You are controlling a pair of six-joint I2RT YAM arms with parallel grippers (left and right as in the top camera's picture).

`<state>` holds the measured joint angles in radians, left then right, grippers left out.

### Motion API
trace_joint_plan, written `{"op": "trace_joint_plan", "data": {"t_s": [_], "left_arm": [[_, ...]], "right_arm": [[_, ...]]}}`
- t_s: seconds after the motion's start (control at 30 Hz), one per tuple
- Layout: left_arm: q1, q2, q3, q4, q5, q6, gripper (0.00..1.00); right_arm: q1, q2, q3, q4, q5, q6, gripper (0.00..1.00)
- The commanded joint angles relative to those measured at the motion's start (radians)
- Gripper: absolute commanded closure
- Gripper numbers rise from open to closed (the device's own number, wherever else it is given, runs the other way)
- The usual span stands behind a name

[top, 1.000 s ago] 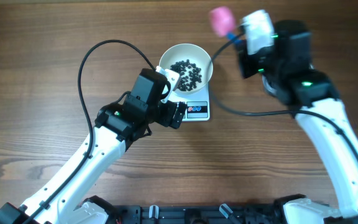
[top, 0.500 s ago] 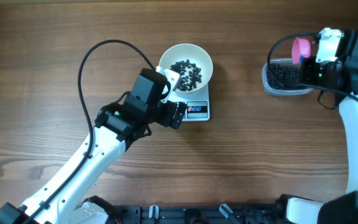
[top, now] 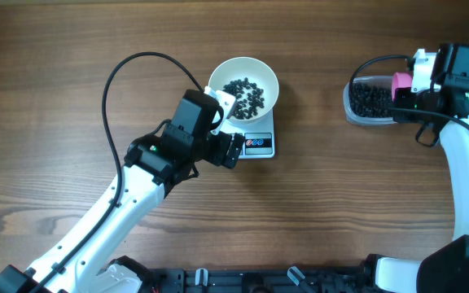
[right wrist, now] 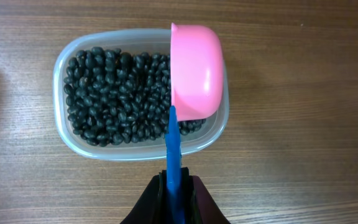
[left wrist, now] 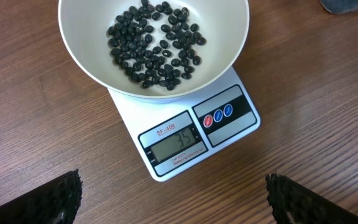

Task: Scoop item into bowl and weigh 150g on scale
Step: 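Dip the scoop into the bean tub and lift it filled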

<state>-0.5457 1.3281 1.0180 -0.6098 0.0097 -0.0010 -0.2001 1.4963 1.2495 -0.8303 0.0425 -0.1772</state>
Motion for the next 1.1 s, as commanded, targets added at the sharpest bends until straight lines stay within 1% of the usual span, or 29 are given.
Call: {"op": "trace_joint_plan", "data": {"t_s": [0.0, 0.07, 0.17, 0.27, 0.33, 0.4, 0.6, 0.67, 0.7, 0.9, 1.07], "left_arm": [[0.005, 0.003, -0.006, 0.000, 0.012, 0.016, 0.00], [0.005, 0.003, -0.006, 0.001, 0.012, 0.016, 0.00], [0.005, 0.003, -0.006, 0.001, 0.012, 0.016, 0.00], [0.005, 0.003, -0.006, 0.001, 0.012, 0.016, 0.00], [0.005, 0.003, -0.006, 0.001, 0.012, 0.016, 0.00], [0.005, 0.003, -0.006, 0.001, 0.012, 0.016, 0.00], [0.005, 0.003, -0.006, 0.001, 0.012, 0.016, 0.00], [0.005, 0.003, -0.006, 0.001, 0.012, 0.016, 0.00], [0.005, 0.003, -0.006, 0.000, 0.012, 0.016, 0.00], [0.005, 0.003, -0.006, 0.001, 0.012, 0.016, 0.00], [0.005, 0.003, -0.006, 0.001, 0.012, 0.016, 0.00]], "right_arm": [[-0.004, 0.036, -0.015, 0.002, 0.001, 0.009, 0.96], [-0.004, 0.074, -0.015, 0.001, -0.023, 0.027, 0.96], [-0.004, 0.122, -0.015, 0.001, -0.116, 0.027, 0.96], [-0.004, 0.146, -0.014, 0.018, -0.289, 0.026, 0.96], [-0.004, 0.144, -0.014, 0.021, -0.355, 0.026, 0.96], [-0.004, 0.143, -0.014, 0.008, -0.358, 0.018, 0.96], [-0.018, 0.144, -0.014, -0.028, -0.371, -0.122, 0.96], [-0.043, 0.143, -0.014, -0.041, -0.491, -0.183, 0.96], [-0.053, 0.144, -0.014, -0.045, -0.516, -0.190, 0.96], [-0.130, 0.144, -0.014, -0.054, -0.515, -0.184, 0.96], [-0.190, 0.161, -0.014, -0.054, -0.545, -0.133, 0.96]]}}
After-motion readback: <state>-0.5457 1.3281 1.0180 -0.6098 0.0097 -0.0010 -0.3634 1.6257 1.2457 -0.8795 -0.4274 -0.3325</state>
